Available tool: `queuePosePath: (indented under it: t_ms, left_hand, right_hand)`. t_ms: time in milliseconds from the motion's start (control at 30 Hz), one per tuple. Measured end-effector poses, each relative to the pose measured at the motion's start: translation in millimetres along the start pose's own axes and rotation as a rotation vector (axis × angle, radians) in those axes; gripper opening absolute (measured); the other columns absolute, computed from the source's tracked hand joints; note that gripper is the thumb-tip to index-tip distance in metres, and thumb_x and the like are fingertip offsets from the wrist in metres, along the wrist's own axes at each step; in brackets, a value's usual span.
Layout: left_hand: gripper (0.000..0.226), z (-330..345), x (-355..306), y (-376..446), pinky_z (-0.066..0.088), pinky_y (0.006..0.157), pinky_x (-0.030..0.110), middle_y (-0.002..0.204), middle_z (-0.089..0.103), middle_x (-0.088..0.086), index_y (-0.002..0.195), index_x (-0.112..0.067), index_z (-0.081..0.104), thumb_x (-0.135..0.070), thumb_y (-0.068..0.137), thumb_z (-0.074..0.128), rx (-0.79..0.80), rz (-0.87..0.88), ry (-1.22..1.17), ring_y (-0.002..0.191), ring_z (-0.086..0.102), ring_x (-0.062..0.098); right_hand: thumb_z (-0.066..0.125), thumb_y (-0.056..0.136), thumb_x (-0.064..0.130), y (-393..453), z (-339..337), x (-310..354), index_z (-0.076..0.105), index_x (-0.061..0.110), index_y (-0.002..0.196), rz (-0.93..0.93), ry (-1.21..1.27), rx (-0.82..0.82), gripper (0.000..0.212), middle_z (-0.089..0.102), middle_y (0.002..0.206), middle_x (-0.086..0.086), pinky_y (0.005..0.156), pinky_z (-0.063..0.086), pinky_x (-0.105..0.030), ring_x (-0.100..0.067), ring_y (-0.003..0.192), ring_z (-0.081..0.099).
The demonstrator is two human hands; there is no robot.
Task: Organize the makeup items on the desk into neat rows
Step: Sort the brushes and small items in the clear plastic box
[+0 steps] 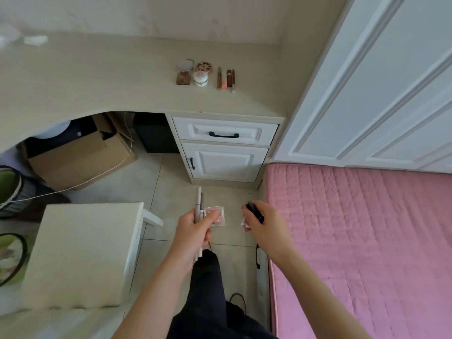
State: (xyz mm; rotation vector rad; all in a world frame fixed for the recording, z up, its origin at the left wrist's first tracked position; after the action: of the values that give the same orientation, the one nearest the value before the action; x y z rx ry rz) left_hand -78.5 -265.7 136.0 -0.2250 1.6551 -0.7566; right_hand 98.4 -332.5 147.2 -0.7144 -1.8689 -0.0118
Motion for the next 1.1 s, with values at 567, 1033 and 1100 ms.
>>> queuePosePath:
  t_ms: [567, 1033, 1100]
  left_hand:
    - [0.017, -9, -161, 196, 0.034, 0.044, 0.019, 0.081, 0.073, 0.005, 0.102, -0.009, 0.066, -0.021, 0.089, 0.065, 0.156, -0.016, -0.038, 0.078, 0.071, 0.022]
    - [0.015, 50, -207, 312, 0.033, 0.042, 0.019, 0.091, 0.074, 0.011, 0.101, -0.006, 0.064, -0.015, 0.090, 0.064, 0.126, -0.130, -0.095, 0.078, 0.072, 0.025]
    - [0.015, 63, -215, 328, 0.033, 0.044, 0.020, 0.093, 0.074, 0.012, 0.101, -0.005, 0.064, -0.015, 0.090, 0.064, 0.117, -0.145, -0.084, 0.078, 0.072, 0.024]
  right_hand:
    - [0.055, 0.094, 0.021, 199, 14, 99, 0.067, 0.017, 0.097, 0.057, 0.134, -0.096, 0.012, 0.066, 0.077, -0.004, 0.067, 0.054, -0.035, -0.018, 0.066, 0.065]
    - [0.055, 0.093, 0.013, 336, -33, 115, 0.067, 0.008, 0.098, 0.073, 0.042, -0.040, 0.014, 0.066, 0.084, -0.013, 0.065, 0.052, -0.027, -0.014, 0.062, 0.062]
    - [0.054, 0.093, 0.010, 358, -44, 119, 0.067, 0.011, 0.102, 0.054, 0.010, -0.029, 0.016, 0.066, 0.085, -0.011, 0.064, 0.052, -0.024, -0.017, 0.065, 0.064]
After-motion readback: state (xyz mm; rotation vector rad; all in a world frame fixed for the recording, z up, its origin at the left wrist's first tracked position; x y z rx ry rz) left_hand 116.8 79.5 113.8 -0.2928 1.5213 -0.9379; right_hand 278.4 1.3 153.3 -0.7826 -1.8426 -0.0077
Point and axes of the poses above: each hand's wrist, its own y-axis towards the middle knuckle, its own z-axis out of the palm, x = y × z, the point moved 10 cm from there along y, towards the middle knuckle
